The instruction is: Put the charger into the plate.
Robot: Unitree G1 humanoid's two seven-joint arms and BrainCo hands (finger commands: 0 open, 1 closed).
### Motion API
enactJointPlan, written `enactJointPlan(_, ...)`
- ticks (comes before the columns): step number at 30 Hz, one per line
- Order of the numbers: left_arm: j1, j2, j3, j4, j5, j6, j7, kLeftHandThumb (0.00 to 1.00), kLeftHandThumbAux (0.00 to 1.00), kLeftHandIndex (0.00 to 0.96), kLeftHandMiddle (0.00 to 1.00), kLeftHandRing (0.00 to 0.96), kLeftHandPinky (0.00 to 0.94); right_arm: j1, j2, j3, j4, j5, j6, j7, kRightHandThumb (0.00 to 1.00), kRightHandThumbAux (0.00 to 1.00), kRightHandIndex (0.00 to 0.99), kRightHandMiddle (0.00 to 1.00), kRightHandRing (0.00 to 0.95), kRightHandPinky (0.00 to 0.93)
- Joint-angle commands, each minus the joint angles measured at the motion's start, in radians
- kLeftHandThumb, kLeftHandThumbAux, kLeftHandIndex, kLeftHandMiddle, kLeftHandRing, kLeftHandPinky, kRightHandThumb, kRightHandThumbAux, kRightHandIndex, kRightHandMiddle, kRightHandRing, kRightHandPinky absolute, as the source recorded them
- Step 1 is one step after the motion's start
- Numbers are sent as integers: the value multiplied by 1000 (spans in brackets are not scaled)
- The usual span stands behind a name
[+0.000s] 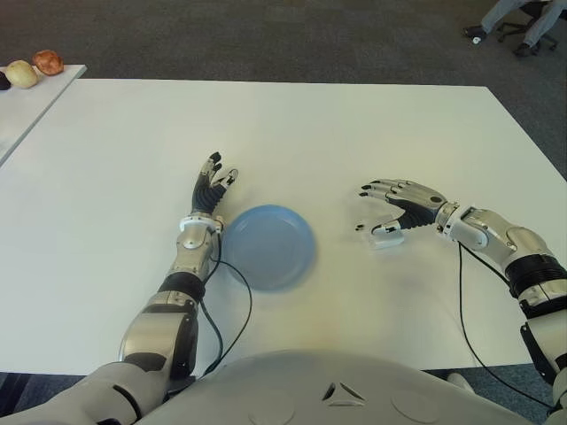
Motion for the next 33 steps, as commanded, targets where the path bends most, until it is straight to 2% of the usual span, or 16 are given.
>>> enactJointPlan(1, 70, -9, -4, 69, 0, 108, -13, 0, 590, 27, 61, 52, 73, 23, -12, -1, -27, -5, 21, 18, 252, 104, 0, 0, 0, 0)
enactJointPlan(33, 76, -4, -6, 65, 5, 99, -13, 0, 561, 30, 69, 60, 78, 77, -28, -17, -85, 12, 36, 38, 243, 113, 0, 0, 0, 0)
